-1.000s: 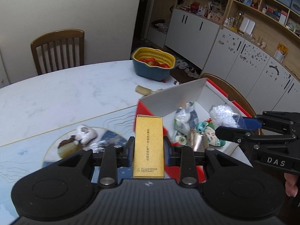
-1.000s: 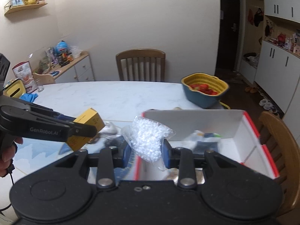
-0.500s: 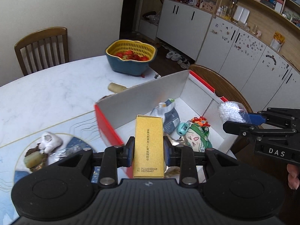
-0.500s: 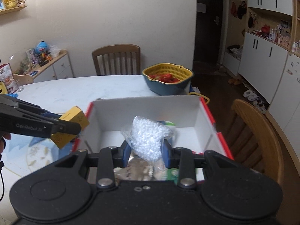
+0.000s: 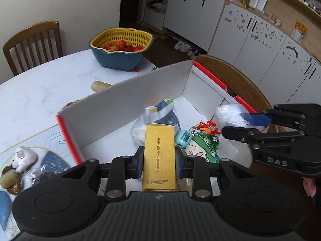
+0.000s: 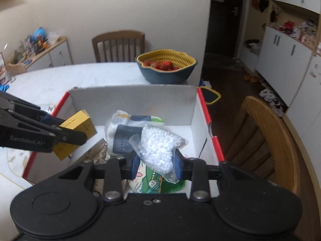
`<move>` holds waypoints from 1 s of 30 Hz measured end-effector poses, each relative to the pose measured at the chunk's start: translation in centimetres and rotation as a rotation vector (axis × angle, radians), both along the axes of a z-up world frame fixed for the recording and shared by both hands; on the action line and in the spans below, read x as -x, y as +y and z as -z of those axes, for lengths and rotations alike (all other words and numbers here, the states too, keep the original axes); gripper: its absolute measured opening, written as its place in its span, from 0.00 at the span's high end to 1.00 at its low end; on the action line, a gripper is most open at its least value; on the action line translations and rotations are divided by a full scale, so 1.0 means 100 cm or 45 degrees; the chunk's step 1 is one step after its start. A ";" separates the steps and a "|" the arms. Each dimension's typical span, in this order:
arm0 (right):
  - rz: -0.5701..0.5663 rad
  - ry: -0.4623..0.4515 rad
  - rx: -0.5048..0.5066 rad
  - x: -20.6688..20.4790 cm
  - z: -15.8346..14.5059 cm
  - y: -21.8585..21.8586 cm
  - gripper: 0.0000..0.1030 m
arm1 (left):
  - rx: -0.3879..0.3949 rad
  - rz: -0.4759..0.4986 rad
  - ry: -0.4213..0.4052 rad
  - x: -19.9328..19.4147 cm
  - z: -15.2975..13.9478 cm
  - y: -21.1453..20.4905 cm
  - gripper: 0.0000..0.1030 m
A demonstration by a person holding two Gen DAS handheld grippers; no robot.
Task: Organize objects
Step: 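Release the bead bag from the right tool while the left tool lowers and releases the yellow box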
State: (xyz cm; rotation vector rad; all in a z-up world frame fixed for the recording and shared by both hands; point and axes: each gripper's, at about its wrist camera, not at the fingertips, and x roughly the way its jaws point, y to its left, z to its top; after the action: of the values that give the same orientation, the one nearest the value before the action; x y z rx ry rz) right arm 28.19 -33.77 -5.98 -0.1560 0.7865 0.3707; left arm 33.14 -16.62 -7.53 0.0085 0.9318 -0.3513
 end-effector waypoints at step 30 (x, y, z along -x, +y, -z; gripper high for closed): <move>-0.210 0.239 0.074 -0.050 0.044 0.007 0.58 | -0.045 0.052 0.120 -0.041 0.035 -0.024 0.71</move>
State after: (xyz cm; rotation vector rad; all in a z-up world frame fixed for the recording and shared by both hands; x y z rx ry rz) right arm 33.17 -33.04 -10.33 -0.2436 0.9735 0.5240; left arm 37.25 -19.06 -11.01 0.0433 1.0322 -0.3755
